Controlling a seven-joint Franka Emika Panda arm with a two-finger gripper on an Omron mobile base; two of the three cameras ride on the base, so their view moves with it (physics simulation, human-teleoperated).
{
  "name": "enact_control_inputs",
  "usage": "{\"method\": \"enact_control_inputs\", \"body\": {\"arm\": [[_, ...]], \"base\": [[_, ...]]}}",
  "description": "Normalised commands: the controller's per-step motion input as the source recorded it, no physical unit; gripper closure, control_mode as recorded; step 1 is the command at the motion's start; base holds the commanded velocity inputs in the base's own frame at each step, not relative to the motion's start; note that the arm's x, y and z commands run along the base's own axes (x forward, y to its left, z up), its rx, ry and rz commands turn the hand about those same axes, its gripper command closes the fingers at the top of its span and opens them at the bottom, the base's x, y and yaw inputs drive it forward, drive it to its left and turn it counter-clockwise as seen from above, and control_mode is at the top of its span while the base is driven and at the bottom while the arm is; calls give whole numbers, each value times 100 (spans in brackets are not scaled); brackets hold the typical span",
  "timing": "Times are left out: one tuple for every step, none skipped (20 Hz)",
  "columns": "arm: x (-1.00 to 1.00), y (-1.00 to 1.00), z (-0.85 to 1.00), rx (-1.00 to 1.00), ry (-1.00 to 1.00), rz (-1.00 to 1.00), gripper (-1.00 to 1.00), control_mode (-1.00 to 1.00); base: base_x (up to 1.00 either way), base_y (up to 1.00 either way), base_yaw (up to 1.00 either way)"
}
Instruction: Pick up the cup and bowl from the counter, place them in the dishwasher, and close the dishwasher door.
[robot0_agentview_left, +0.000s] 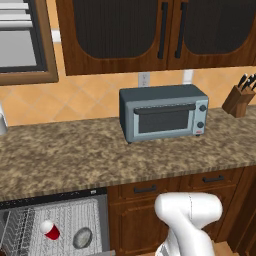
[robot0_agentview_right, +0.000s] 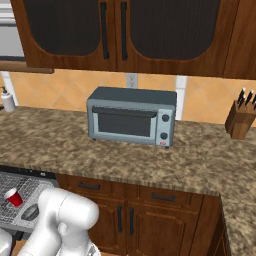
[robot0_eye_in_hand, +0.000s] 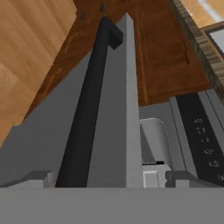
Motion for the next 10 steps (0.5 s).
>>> {"method": "enact_control_inputs", "body": {"arm": [[62, -56, 0, 3, -21, 0, -100, -100], [52, -47, 0, 1, -21, 0, -100, -100], [51, -45, 0, 0, -20, 0, -100, -100], [49, -41, 0, 0, -19, 0, -100, -100], [51, -42, -3, 0, -17, -3, -100, -100], [56, -44, -6, 0, -16, -10, -100, -100], [66, -43, -6, 0, -15, -16, -100, -100], [72, -40, -6, 0, -14, -21, -100, -100], [77, -39, -1, 0, -15, -25, -100, -100], [77, -42, 0, 2, -15, -29, -100, -100]], "base": [[0, 0, 0], [0, 0, 0], [0, 0, 0], [0, 0, 0], [0, 0, 0], [0, 0, 0], [0, 0, 0], [0, 0, 0], [0, 0, 0], [0, 0, 0]]}}
